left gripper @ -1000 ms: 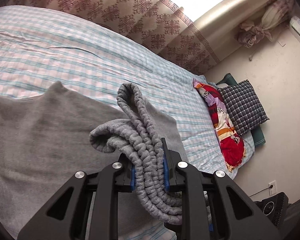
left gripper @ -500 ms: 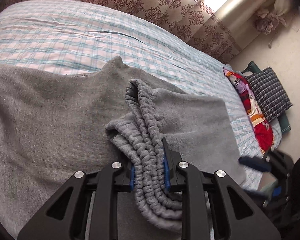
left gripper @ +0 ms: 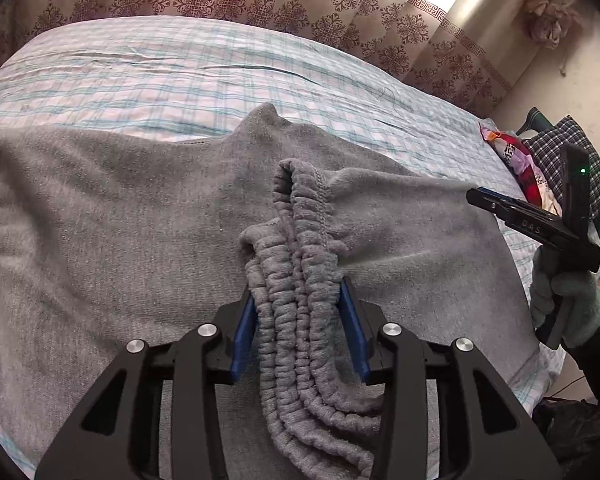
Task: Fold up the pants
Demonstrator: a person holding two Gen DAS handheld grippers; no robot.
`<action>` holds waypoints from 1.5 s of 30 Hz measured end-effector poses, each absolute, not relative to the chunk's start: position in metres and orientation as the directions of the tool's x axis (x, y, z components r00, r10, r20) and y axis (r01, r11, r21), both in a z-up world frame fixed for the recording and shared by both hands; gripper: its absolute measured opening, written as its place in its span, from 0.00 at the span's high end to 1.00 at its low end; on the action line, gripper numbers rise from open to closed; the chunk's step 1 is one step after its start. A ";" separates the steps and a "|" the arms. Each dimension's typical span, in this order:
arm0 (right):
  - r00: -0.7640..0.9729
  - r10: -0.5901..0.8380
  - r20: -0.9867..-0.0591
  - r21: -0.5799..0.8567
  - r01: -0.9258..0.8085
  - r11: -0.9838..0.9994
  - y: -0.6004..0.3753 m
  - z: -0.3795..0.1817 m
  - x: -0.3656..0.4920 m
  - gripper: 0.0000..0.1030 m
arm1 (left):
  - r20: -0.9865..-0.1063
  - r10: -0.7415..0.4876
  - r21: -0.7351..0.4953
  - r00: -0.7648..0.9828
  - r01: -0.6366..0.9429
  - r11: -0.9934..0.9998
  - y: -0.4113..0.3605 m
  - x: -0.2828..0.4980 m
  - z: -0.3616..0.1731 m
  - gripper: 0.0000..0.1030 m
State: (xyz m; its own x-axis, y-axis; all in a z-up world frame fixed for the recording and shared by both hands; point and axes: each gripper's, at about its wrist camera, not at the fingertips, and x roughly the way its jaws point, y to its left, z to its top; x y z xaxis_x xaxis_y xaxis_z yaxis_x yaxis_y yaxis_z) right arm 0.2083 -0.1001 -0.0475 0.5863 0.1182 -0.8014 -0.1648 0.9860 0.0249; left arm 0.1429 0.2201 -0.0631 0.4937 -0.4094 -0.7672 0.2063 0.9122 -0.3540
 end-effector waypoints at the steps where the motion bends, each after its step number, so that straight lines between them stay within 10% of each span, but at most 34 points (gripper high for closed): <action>1: 0.578 0.117 -0.808 0.027 -0.163 0.986 -0.099 -0.054 0.208 0.65 | -0.772 -0.394 -0.346 0.499 0.191 0.919 0.222 0.142 -0.062 0.50; 16: 0.597 0.092 -0.797 -0.012 -0.168 0.986 -0.090 -0.072 0.201 0.64 | -0.745 -0.286 -0.267 0.603 0.123 0.956 0.207 0.117 0.003 0.37; 31: 0.596 0.088 -0.798 -0.023 -0.177 0.984 -0.089 -0.067 0.200 0.64 | -0.793 -0.267 -0.238 0.547 0.125 0.963 0.176 0.117 -0.056 0.38; 45: 0.490 0.265 -0.830 0.294 -0.020 0.956 -0.198 -0.058 0.137 0.64 | -0.787 -0.218 -0.233 0.577 0.048 0.971 0.181 0.108 -0.024 0.33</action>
State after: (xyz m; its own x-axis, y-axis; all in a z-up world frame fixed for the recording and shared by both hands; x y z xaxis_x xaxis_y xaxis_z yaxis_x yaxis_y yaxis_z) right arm 0.1373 -0.1981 -0.0579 0.4905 0.2652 -0.8301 -0.0198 0.9557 0.2936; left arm 0.1084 0.1810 -0.0242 0.5769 -0.2178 -0.7872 0.0484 0.9712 -0.2333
